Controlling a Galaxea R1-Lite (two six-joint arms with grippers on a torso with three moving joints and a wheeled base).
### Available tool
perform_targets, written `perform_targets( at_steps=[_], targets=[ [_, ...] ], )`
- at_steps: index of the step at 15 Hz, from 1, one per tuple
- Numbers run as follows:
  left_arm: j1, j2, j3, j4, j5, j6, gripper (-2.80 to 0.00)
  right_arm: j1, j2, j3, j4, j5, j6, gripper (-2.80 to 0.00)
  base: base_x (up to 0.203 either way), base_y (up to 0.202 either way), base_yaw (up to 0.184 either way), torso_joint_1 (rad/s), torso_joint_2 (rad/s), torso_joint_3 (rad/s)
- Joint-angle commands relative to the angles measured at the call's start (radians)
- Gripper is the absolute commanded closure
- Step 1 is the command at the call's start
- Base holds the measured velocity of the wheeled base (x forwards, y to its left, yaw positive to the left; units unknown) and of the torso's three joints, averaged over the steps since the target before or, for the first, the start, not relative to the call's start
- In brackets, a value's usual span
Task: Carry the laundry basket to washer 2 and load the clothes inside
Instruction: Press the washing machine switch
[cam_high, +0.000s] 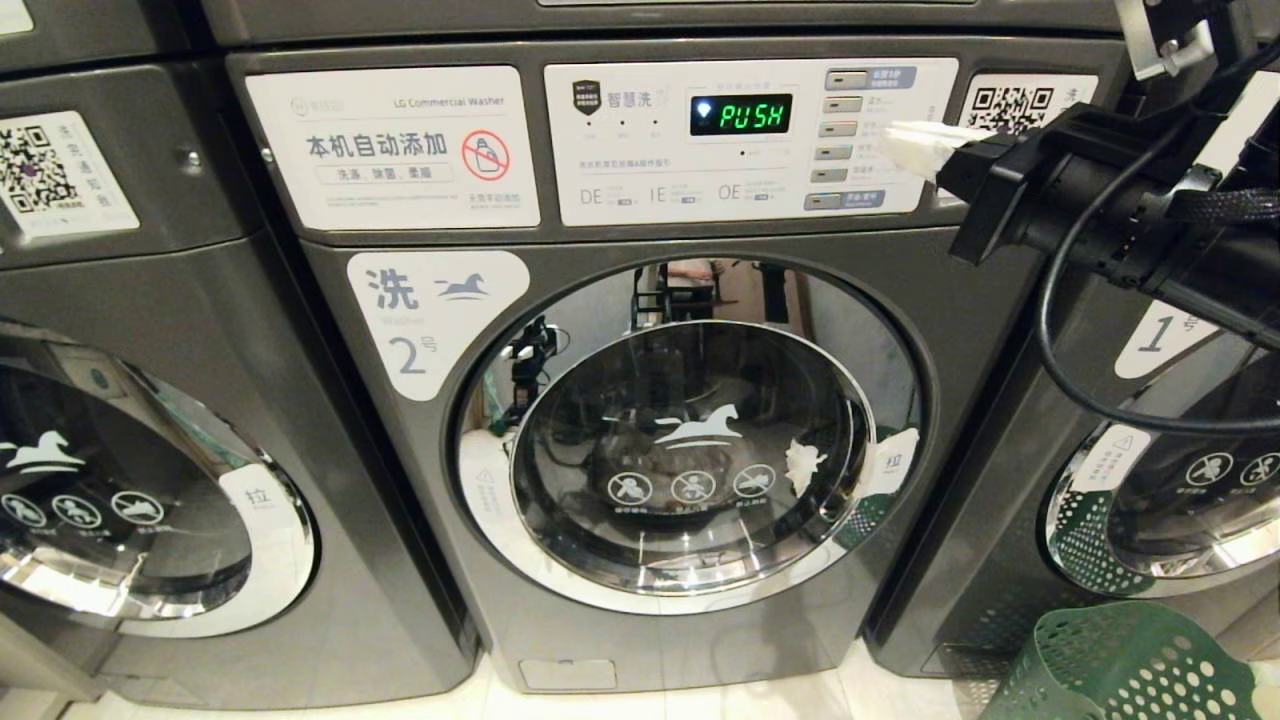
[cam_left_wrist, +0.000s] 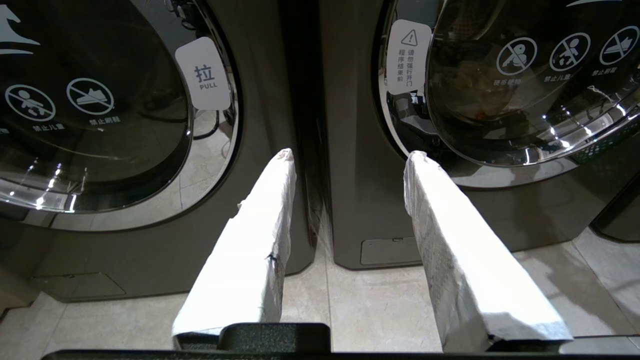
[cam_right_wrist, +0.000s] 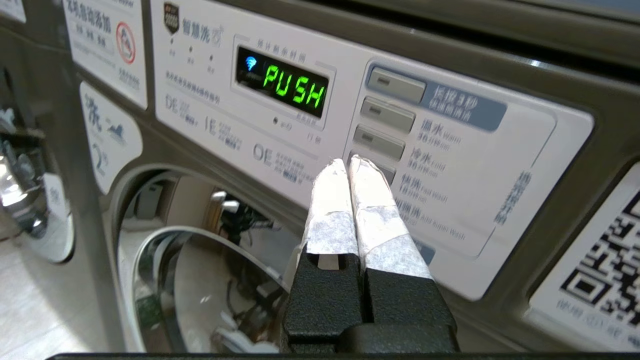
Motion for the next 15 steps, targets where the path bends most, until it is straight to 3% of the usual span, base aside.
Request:
perform_targets(
  at_steps=[1,4,11,15],
  targets=[
    [0.0,0.0,0.002,-0.001,0.0,0.0,0.0,0.0,0.036,0.0,-0.05,0.001,-0.002,0.0,0.0,0.0,0.0,0.0,0.0,0.0],
    [0.0,0.0,0.002,0.0,0.0,0.0,0.0,0.0,0.055,0.0,-0.089,-0.038,-0.008,0.0,0.0,0.0,0.0,0.0,0.0,0.0],
    [0.0,0.0,0.002,0.0,0.0,0.0,0.0,0.005,0.084,-0.004,-0.093,-0.039,-0.006,0.0,0.0,0.0,0.0,0.0,0.0,0.0],
    [0.0,0.0,0.002,0.0,0.0,0.0,0.0,0.009,0.127,-0.016,-0.171,-0.04,-0.008,0.0,0.0,0.0,0.0,0.0,0.0,0.0]
  ],
)
